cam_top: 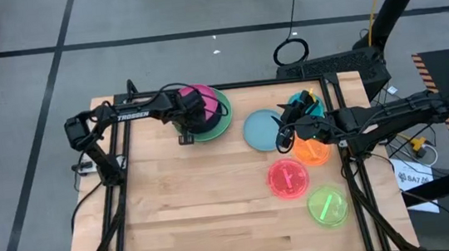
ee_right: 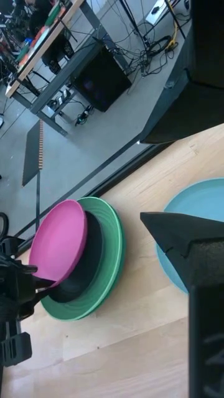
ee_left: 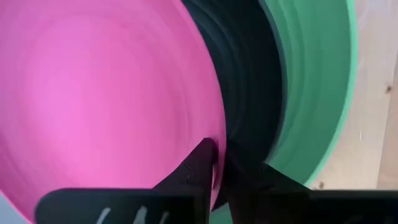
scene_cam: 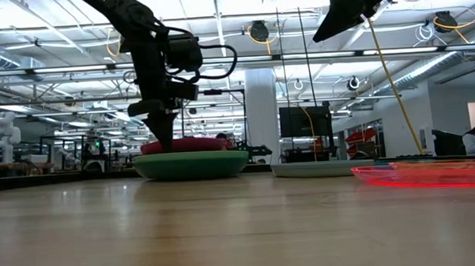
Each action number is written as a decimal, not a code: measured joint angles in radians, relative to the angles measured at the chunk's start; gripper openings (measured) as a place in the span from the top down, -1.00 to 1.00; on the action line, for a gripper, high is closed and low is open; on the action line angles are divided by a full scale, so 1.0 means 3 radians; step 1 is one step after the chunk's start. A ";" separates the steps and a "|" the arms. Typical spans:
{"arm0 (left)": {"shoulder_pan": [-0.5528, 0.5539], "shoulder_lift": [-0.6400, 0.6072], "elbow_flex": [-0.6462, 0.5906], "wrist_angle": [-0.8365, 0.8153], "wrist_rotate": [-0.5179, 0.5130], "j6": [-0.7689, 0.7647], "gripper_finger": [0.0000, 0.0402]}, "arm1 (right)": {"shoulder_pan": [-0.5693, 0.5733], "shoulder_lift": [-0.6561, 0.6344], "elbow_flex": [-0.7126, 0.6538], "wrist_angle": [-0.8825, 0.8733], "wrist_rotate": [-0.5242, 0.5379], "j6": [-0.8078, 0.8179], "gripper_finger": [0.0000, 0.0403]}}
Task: Stack plastic plates
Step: Stack the pink plate on the black plate
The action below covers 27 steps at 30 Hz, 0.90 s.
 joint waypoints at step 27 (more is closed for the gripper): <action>-0.0157 0.0000 -0.0005 -0.0018 0.0053 -0.0132 0.77 | 0.0000 0.0000 0.0000 0.0000 0.0003 -0.0008 0.09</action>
